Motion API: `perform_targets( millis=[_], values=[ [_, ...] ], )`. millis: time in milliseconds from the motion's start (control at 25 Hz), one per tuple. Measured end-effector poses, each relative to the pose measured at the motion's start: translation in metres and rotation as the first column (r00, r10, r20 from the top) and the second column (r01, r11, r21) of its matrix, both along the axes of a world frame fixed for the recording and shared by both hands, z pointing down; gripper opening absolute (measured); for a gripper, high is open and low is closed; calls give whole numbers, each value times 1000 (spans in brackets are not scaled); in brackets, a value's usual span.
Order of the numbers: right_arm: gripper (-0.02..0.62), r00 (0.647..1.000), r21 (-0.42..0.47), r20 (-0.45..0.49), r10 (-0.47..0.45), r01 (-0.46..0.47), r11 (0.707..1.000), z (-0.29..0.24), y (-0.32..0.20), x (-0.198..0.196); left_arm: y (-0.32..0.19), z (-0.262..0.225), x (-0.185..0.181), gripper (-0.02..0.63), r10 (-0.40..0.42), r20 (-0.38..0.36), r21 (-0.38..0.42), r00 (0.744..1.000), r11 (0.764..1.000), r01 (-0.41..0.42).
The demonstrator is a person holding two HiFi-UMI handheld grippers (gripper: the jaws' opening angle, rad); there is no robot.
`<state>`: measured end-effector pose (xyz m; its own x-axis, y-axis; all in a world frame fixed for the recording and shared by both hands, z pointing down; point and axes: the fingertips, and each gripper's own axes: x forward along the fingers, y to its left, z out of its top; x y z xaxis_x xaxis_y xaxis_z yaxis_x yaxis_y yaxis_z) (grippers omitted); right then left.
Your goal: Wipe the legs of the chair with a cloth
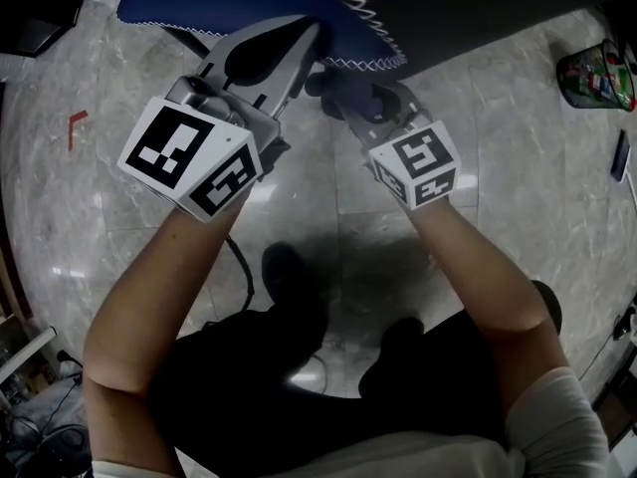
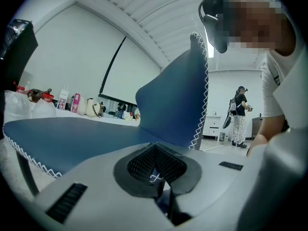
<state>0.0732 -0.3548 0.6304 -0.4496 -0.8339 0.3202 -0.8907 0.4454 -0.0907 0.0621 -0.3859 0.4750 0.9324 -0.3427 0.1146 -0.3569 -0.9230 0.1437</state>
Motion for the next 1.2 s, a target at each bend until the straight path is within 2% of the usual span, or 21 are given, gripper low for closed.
perform_targets(
  millis=[80,200,400,480,560,680,800,920,1080,1200],
  values=[
    [86,1000,-31,-21,3,-4,1000,35,-2,1,-2,0,0,6,6,-2,-1,1000,1000,-6],
    [86,1000,-156,-30,10,-14,988,105,-1,-1,-1,3,0,6,25,-4,16,1000,1000,-25],
    [86,998,-363,-62,-13,-10,932,210,2,-12,0,8,-2,6,46,8,32,999,998,-46],
    [86,996,-417,-81,-35,-2,909,232,3,-13,-1,8,-2,6,47,10,36,999,998,-48],
    [86,998,-438,-64,-28,-3,899,232,2,-14,-2,7,-2,6,42,5,35,999,998,-43],
    [86,1000,-405,0,10,-9,914,199,3,-14,0,7,-3,6,41,-6,23,999,999,-41],
    [86,1000,-326,30,10,0,945,146,2,-9,2,6,-4,6,36,-4,31,999,999,-35],
    [87,999,-271,46,3,9,962,93,-3,-5,0,6,-3,6,28,10,46,1000,999,-28],
    [87,999,-83,37,-25,28,996,12,1,-3,0,6,-2,6,6,-1,46,1000,999,-6],
    [88,999,48,-6,-48,49,998,-49,1,-2,2,3,-1,6,-2,12,56,1000,998,2]
  ],
)
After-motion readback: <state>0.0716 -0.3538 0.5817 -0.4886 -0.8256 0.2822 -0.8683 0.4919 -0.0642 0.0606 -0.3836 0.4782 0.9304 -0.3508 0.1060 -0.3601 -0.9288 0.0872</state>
